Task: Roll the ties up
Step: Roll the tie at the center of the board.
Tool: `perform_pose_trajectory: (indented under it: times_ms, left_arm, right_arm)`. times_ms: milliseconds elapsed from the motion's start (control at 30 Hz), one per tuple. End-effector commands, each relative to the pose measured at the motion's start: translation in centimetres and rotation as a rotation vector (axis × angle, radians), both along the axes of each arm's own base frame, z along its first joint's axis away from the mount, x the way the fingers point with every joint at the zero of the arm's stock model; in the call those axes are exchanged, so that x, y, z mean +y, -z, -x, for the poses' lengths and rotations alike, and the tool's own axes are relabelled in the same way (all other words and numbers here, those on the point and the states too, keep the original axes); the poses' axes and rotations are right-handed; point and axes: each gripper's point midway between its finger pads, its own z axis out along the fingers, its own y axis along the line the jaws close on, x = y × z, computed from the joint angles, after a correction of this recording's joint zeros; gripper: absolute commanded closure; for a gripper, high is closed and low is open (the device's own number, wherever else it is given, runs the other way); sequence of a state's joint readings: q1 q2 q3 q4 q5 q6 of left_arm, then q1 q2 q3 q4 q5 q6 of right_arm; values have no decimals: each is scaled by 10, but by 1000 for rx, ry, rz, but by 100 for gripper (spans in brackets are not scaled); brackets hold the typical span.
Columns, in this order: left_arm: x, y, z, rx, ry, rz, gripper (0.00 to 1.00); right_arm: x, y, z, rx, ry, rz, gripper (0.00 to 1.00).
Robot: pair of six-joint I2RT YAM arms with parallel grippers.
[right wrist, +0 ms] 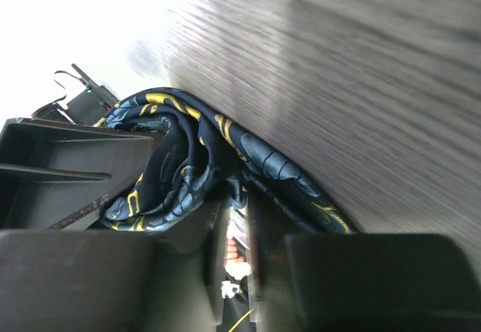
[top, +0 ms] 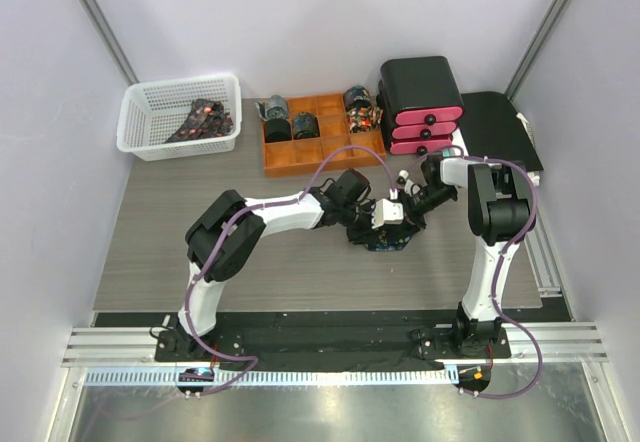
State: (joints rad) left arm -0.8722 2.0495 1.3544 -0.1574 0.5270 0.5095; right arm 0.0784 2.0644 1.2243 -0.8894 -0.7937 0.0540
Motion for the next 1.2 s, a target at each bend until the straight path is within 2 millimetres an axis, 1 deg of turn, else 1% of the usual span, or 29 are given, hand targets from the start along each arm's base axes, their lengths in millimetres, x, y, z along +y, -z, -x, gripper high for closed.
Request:
perform_pose_trajectory:
  times_ms: [0, 33, 100, 167, 200, 233, 267, 300, 367, 400, 467, 533, 567, 600, 633, 700, 733, 767, 833, 867, 900, 933, 967, 1033, 1067, 1100, 1133, 1167]
  left_arm:
    - [39, 38, 17, 64, -5, -216, 78]
    - [44, 41, 16, 60, -17, -241, 78]
    - [48, 44, 16, 62, -25, -264, 79]
    - [54, 51, 16, 71, -36, -301, 79]
    - [52, 50, 14, 68, -36, -304, 79]
    - [55, 52, 16, 77, -34, -323, 79]
    - [55, 53, 15, 77, -36, -329, 79]
    - [55, 55, 13, 80, -36, -336, 79]
    - [54, 54, 13, 85, -36, -343, 78]
    - [54, 57, 14, 91, -34, -351, 77]
    - [53, 56, 14, 101, -32, -362, 76]
    - [55, 59, 15, 114, -27, -380, 74]
    - [53, 57, 14, 111, -24, -375, 73]
    - [52, 57, 13, 111, -26, -376, 70]
    - [54, 59, 15, 126, -28, -390, 69]
    - [52, 57, 14, 131, -36, -391, 69]
    - [52, 56, 14, 135, -42, -392, 69]
    - [52, 55, 14, 136, -48, -390, 69]
    - [52, 53, 12, 149, -76, -389, 69]
    - [51, 49, 11, 150, -85, -381, 68]
    - [50, 46, 10, 155, -96, -374, 66]
    - [50, 42, 5, 146, -114, -356, 64]
    - [48, 33, 4, 149, -138, -331, 55]
    - [44, 21, -3, 142, -159, -278, 48]
    - [43, 17, 1, 165, -161, -251, 42]
    - [40, 3, -1, 158, -169, -206, 39]
    - [33, -7, -8, 146, -173, -143, 37]
    - [34, -9, -2, 165, -163, -115, 31]
  right_arm:
    - [-15, 1, -20, -108, 2, 13, 66]
    - [-16, -6, -26, -119, 14, 1, 64]
    - [-17, -19, -28, -143, 2, -43, 61]
    - [-23, -31, -32, -164, 24, -73, 59]
    - [-23, -35, -31, -164, 24, -84, 59]
    - [-22, -39, -30, -172, 19, -96, 58]
    - [-20, -44, -30, -183, 20, -109, 54]
    - [-17, -49, -29, -184, 26, -142, 53]
    - [-13, -53, -29, -188, 29, -170, 44]
    - [-11, -54, -27, -184, 33, -183, 43]
    - [-6, -52, -26, -181, 25, -179, 42]
    - [-7, -46, -27, -188, 31, -169, 42]
    - [5, -45, -22, -179, 2, -169, 42]
    - [7, -41, -21, -188, -7, -166, 42]
    - [8, -38, -20, -189, -15, -156, 44]
    - [9, -31, -17, -186, -28, -128, 53]
    - [5, -22, -16, -182, -35, -85, 60]
    - [4, -18, -15, -182, -40, -62, 75]
    - [-1, -9, -13, -169, -47, -28, 89]
    - [-6, -3, -12, -167, -50, 8, 97]
    - [-8, 0, -11, -168, -58, 23, 99]
    - [-10, 3, -10, -166, -62, 36, 99]
    - [-14, 9, -11, -168, -64, 64, 99]
    - [-17, 15, -10, -166, -74, 84, 99]
    - [-19, 20, -9, -159, -78, 97, 99]
    - [-22, 23, -10, -158, -81, 113, 99]
    - [-22, 24, -10, -163, -88, 120, 99]
    - [-25, 26, -11, -167, -90, 132, 99]
